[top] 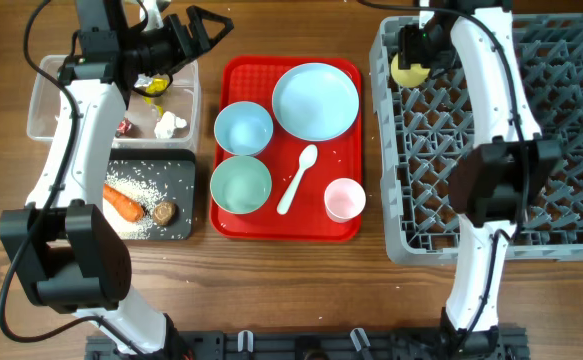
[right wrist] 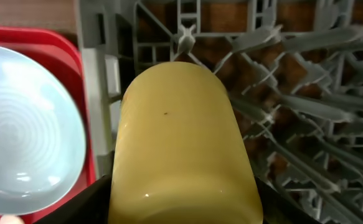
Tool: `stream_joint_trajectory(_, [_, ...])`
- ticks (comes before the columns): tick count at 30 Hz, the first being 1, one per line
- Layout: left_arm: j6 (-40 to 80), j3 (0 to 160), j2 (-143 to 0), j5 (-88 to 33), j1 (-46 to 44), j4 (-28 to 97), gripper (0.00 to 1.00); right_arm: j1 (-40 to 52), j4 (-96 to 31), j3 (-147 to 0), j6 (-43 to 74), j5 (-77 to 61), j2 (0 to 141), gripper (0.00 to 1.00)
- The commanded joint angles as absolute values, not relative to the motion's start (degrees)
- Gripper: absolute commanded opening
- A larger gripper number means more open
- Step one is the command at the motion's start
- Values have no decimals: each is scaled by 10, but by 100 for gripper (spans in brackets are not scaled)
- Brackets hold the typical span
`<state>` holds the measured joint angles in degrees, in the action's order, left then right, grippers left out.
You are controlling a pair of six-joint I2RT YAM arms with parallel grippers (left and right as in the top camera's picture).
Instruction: Sort waste into correct bins and load items into the dishwasher rack
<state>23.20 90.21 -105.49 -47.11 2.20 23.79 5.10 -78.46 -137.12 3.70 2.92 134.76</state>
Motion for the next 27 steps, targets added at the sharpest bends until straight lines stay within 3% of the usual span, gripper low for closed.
stream_joint_trajectory(1, [227,902,-1053,-468,20,236,100,49,-779,-1364,30,41,1376,4])
stream_joint_trajectory(4, [227,902,-1053,-468,20,236,100,49,-773,-1364,30,41,1380,5])
stream_joint_trajectory(6, [227,902,-1053,-468,20,236,100,49,-770,-1364,30,40,1380,54])
stream_joint_trajectory(7, [227,902,-1053,-468,20,236,100,49,-770,-1364,30,40,1380,68])
stream_joint_trajectory(9, [227,902,-1053,-468,20,236,100,49,-774,-1364,30,40,1380,81])
stream_joint_trajectory(13, [227,902,-1053,-468,20,236,100,49,-773,-1364,30,40,1380,93])
stream_joint_trajectory(21, [227,902,-1053,-468,20,236,100,49,-811,-1418,15,-46,1269,87])
stream_joint_trajectory(24, [227,902,-1053,-468,20,236,100,50,-832,-1418,15,-124,1229,73])
stream_joint_trajectory(25, [227,902,-1053,-468,20,236,100,51,-846,-1418,15,-158,1225,59])
stream_joint_trajectory(26, [227,902,-1053,-468,20,236,100,53,-861,-1418,15,-174,1225,52])
stream_joint_trajectory(27, [227,902,-1053,-468,20,236,100,55,-872,-1418,15,-181,1225,51])
